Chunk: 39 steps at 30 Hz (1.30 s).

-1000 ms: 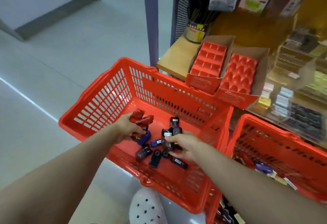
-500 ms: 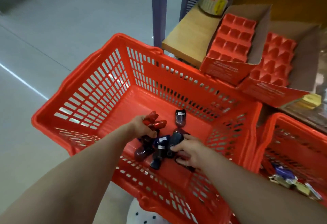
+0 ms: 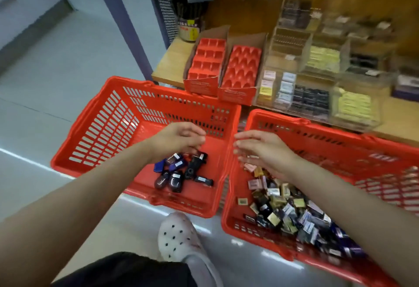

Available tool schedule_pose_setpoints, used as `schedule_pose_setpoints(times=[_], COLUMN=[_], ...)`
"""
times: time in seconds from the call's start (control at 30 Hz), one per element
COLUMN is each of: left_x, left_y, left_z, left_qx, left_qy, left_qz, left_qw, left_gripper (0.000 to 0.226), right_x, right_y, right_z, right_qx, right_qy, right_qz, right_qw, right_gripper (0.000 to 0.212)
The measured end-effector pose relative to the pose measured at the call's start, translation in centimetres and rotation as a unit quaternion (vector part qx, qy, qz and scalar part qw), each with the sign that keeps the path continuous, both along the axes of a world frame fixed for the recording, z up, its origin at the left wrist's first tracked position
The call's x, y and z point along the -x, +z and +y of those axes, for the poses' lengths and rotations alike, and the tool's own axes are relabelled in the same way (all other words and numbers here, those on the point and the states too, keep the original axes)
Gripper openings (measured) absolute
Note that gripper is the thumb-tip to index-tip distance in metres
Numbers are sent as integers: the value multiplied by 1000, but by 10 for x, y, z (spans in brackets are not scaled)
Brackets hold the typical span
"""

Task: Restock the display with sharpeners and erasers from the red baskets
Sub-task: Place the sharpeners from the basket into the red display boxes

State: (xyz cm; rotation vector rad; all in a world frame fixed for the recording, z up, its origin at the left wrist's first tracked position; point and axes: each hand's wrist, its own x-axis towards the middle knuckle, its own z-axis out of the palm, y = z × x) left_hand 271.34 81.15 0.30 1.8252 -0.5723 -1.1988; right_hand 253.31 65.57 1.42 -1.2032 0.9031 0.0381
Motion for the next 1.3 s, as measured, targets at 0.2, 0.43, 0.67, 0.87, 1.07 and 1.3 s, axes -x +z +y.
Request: schedule_pose_setpoints(times=[0.2, 0.43, 0.67, 0.87, 1.07, 1.3], left_x=[111, 184, 195, 201, 203, 241], left_y=[-21, -143, -194, -199, -160, -139], left_z=[-88, -113, -108, -99, -106, -117], left_qx=[-24, -215, -271, -250, -240, -223], left_qy=[-166, -332, -319, -264, -56, -165], left_qz=[65, -112, -233, -188, -18, 92], left_qw=[984, 911, 878, 913, 969, 956], left_gripper=[8, 53, 66, 36, 29, 66], right_x=[114, 206, 243, 271, 293, 270], right_y=[-47, -125, -156, -153, -153, -174], right_z=[-61, -96, -107, -116, -99, -79], right_qx=[70, 47, 3, 53, 179, 175], right_qy=[-3, -7, -36, -65, 299, 482], right_qz=[159, 252, 280, 283, 326, 326], right_qw=[985, 967, 959, 955, 879, 794], right_gripper=[10, 10, 11, 13, 27, 53])
